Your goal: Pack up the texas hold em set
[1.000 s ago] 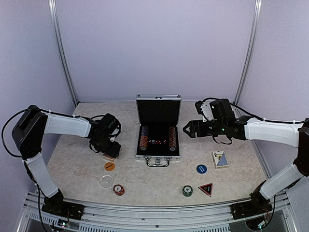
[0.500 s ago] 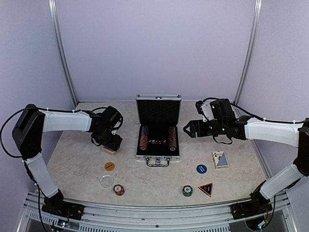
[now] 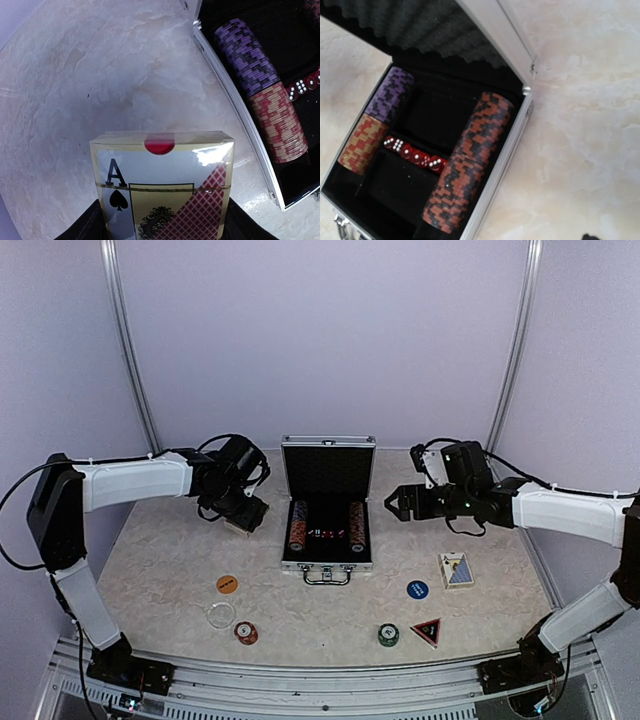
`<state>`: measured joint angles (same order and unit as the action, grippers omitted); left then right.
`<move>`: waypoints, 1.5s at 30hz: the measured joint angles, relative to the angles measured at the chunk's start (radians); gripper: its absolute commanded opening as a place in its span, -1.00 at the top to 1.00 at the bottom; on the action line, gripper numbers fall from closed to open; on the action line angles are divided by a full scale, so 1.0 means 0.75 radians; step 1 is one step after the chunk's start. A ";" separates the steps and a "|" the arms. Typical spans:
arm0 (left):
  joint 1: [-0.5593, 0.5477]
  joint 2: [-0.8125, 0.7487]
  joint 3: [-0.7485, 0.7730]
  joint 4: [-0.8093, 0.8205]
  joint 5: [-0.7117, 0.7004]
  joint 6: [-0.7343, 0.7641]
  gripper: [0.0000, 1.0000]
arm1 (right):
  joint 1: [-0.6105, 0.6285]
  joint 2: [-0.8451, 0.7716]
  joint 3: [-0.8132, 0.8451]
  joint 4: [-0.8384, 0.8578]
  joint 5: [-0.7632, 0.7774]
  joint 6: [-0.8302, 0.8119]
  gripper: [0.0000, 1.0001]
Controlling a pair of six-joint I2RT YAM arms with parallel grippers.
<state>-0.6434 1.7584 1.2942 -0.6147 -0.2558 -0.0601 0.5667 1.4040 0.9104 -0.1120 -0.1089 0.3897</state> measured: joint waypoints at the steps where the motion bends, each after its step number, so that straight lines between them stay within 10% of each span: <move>1: -0.007 0.001 0.012 -0.003 0.000 0.013 -0.15 | -0.003 -0.003 0.000 -0.002 0.001 -0.002 -0.72; 45: -0.299 0.255 0.205 0.505 -0.061 0.987 -0.12 | -0.025 -0.217 -0.045 -0.105 0.037 -0.014 -0.72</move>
<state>-0.8677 1.9495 1.4483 -0.2359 -0.3012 0.6800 0.5480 1.2415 0.8764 -0.1909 -0.0811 0.3790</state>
